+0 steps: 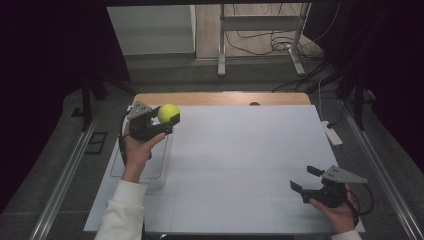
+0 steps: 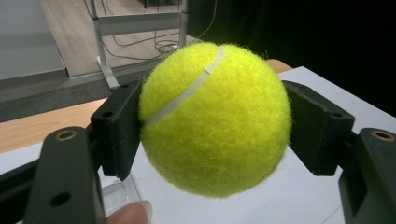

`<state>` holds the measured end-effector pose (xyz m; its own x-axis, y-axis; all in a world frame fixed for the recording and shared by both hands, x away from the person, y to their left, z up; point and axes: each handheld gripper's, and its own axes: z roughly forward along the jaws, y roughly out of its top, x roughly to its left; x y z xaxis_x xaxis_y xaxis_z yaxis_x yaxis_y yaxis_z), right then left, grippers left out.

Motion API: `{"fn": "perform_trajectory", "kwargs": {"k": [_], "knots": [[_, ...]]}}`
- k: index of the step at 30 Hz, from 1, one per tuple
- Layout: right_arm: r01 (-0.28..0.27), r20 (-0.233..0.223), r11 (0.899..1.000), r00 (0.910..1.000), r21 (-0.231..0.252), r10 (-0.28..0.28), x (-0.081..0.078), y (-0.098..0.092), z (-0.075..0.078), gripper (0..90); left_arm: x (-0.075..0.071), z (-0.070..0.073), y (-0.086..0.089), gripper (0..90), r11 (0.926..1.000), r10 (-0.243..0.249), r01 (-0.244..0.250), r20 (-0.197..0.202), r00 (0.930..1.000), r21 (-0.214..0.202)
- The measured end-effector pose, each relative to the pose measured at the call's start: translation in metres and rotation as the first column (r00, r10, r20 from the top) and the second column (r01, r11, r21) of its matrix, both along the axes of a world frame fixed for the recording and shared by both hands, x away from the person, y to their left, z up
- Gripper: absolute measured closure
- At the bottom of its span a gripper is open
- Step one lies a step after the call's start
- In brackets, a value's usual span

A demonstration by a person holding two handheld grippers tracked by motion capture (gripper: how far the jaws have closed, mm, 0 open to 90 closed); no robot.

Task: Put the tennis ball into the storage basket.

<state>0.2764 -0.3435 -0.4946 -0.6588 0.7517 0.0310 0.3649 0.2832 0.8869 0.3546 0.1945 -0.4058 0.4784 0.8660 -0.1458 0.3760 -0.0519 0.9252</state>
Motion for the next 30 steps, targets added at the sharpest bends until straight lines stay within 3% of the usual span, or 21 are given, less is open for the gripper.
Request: {"fn": "perform_trajectory", "kwargs": {"k": [30], "knots": [[0.001,-0.003,1.000,1.0000,-0.001,-0.001,0.001,0.000,-0.001,12.2,0.012,-0.012,0.034,27.6,0.9956,0.089,-0.090,-0.033,0.9954,-0.024]]}}
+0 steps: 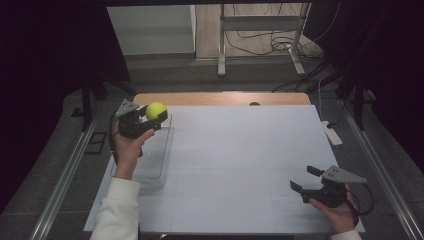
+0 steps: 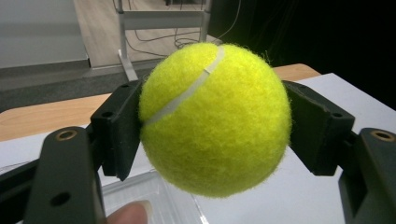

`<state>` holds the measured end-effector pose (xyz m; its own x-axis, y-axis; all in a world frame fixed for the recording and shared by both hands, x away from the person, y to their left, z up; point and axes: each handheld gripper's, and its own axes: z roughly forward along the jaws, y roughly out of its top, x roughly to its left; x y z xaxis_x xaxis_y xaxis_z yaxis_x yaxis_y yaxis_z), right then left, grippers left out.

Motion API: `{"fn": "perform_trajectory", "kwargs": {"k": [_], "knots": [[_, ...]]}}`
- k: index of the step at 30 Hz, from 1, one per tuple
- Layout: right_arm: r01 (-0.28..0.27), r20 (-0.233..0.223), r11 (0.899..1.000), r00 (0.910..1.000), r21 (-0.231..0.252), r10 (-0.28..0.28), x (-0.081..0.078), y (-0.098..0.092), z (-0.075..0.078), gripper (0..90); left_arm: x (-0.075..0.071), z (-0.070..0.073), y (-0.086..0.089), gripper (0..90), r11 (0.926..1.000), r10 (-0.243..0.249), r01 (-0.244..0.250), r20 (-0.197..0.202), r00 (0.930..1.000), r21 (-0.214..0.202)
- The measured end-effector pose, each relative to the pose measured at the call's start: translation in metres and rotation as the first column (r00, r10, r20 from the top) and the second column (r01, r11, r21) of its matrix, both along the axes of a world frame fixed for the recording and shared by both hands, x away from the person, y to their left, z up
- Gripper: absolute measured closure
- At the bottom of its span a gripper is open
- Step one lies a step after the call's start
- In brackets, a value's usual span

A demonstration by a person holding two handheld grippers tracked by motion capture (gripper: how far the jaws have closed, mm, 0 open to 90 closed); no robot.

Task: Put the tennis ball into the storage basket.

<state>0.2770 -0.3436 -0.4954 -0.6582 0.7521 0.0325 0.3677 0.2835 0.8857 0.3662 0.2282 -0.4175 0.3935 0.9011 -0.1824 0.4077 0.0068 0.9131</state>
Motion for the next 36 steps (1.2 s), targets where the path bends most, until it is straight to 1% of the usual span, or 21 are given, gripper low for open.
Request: {"fn": "perform_trajectory", "kwargs": {"k": [6,20,30,36], "knots": [[0.001,-0.002,1.000,1.0000,0.001,-0.001,0.001,-0.001,0.000,12.2,0.001,-0.002,0.004,27.6,0.9998,0.019,-0.019,0.001,0.9998,0.000],[0.000,-0.001,1.000,1.0000,0.001,0.000,0.000,-0.001,0.000,12.2,0.007,-0.011,0.020,27.5,0.9968,0.080,-0.079,-0.028,0.9964,0.009],[0.000,0.000,1.000,1.0000,0.001,0.000,0.000,-0.001,0.000,12.2,0.009,-0.015,0.029,27.5,0.9942,0.108,-0.108,-0.039,0.9934,0.005],[0.001,-0.002,1.000,1.0000,-0.001,-0.001,0.001,0.000,-0.001,12.2,0.009,-0.015,0.034,27.5,0.9925,0.122,-0.122,-0.038,0.9918,0.000]]}}
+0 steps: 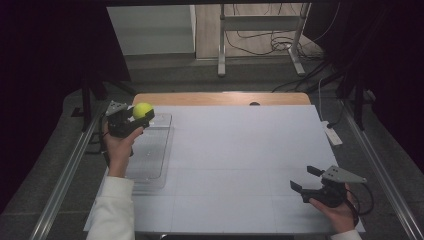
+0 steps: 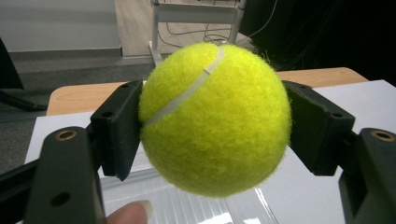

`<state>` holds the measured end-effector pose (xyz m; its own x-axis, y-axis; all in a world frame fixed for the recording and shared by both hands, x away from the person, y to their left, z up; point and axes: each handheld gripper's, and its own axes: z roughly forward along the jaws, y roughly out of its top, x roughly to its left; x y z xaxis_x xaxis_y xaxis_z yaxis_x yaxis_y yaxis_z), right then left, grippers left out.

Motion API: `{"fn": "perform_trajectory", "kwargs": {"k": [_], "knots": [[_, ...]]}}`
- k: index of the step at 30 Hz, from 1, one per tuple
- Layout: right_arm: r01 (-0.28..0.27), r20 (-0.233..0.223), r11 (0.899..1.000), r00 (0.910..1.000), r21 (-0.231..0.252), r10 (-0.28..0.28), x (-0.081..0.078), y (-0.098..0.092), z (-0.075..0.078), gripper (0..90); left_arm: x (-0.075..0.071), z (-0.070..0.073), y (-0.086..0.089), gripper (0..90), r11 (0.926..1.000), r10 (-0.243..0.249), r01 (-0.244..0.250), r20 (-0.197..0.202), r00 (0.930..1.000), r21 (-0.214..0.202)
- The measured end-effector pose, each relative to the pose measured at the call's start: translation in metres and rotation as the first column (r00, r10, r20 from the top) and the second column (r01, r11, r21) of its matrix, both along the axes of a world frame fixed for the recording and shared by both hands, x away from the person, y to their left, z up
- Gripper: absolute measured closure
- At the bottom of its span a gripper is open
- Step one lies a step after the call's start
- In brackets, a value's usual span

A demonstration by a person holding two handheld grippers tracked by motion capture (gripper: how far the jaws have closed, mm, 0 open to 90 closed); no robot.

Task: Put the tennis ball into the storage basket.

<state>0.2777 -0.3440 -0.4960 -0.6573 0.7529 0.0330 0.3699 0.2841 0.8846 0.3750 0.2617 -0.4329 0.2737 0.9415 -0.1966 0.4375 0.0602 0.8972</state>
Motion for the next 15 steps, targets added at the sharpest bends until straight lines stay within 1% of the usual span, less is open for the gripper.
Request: {"fn": "perform_trajectory", "kwargs": {"k": [8,15], "knots": [[-0.001,0.000,1.000,1.0000,0.001,0.001,-0.0002,0.0002,0.0001,12.2,-0.0003,-0.0007,0.0058,27.5,0.9998,0.018,-0.018,-0.002,0.9998,-0.005],[-0.001,0.000,1.000,1.0000,0.000,0.001,0.0000,0.0001,0.0001,12.2,0.0029,-0.0047,0.0089,27.5,0.9995,0.032,-0.032,-0.016,0.9994,-0.004]]}}
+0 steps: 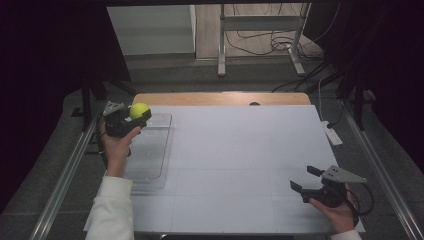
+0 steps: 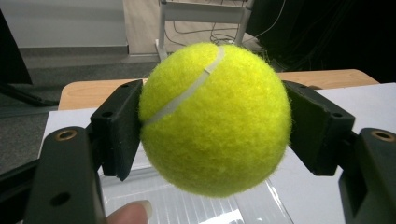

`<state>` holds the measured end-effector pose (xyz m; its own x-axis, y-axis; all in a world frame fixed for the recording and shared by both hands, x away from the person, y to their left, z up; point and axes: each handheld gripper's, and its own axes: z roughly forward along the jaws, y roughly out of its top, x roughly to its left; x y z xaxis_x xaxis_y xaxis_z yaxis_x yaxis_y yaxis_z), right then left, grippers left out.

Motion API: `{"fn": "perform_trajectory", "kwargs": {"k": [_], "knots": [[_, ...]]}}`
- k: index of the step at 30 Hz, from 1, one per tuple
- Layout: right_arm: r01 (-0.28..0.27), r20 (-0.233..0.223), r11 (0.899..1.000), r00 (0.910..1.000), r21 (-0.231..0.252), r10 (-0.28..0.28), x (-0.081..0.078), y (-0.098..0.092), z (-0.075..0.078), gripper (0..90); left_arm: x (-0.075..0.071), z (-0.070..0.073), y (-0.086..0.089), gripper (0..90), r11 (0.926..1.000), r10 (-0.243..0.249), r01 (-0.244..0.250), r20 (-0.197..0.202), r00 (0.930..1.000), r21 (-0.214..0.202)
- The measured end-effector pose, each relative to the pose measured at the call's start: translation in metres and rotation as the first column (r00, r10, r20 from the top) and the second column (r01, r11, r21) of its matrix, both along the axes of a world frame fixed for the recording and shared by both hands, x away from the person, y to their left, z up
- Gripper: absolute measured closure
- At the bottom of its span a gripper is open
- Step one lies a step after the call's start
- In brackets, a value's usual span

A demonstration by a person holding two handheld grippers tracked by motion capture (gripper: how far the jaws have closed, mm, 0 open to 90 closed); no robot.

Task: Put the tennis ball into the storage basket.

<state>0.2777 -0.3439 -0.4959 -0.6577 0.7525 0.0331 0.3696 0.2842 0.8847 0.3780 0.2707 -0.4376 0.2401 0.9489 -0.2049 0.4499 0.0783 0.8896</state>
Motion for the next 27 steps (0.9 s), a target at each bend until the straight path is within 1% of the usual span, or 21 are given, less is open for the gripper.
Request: {"fn": "perform_trajectory", "kwargs": {"k": [4,10,16,20,22,24,27], "knots": [[0.002,0.001,1.000,1.0000,0.002,-0.002,0.000,0.000,0.000,12.2,0.003,-0.002,0.001,27.5,1.0000,0.007,-0.007,-0.009,0.9999,-0.001],[0.004,0.000,1.000,1.0000,0.001,-0.004,0.000,-0.001,0.000,12.2,0.011,-0.010,0.002,27.5,0.9998,0.021,-0.020,-0.047,0.9987,0.005],[0.002,-0.001,1.000,1.0000,0.005,-0.002,0.000,-0.001,0.000,12.2,0.015,-0.014,0.005,27.5,0.9995,0.032,-0.033,-0.065,0.9973,0.000],[0.003,0.000,1.000,1.0000,0.002,-0.003,0.000,-0.001,0.000,12.2,0.019,-0.017,0.008,27.5,0.9990,0.045,-0.044,-0.088,0.9951,0.011],[0.002,0.000,1.000,1.0000,0.002,-0.002,0.000,-0.001,0.000,12.2,0.022,-0.019,0.010,27.5,0.9987,0.051,-0.050,-0.101,0.9936,0.009],[0.003,-0.001,1.000,1.0000,0.002,-0.003,0.000,-0.001,0.000,12.2,0.023,-0.020,0.010,27.5,0.9984,0.056,-0.055,-0.104,0.9930,0.006],[0.003,-0.001,1.000,1.0000,0.002,-0.003,0.000,-0.001,0.000,12.2,0.026,-0.023,0.012,27.5,0.9979,0.064,-0.063,-0.120,0.9907,0.014]]}}
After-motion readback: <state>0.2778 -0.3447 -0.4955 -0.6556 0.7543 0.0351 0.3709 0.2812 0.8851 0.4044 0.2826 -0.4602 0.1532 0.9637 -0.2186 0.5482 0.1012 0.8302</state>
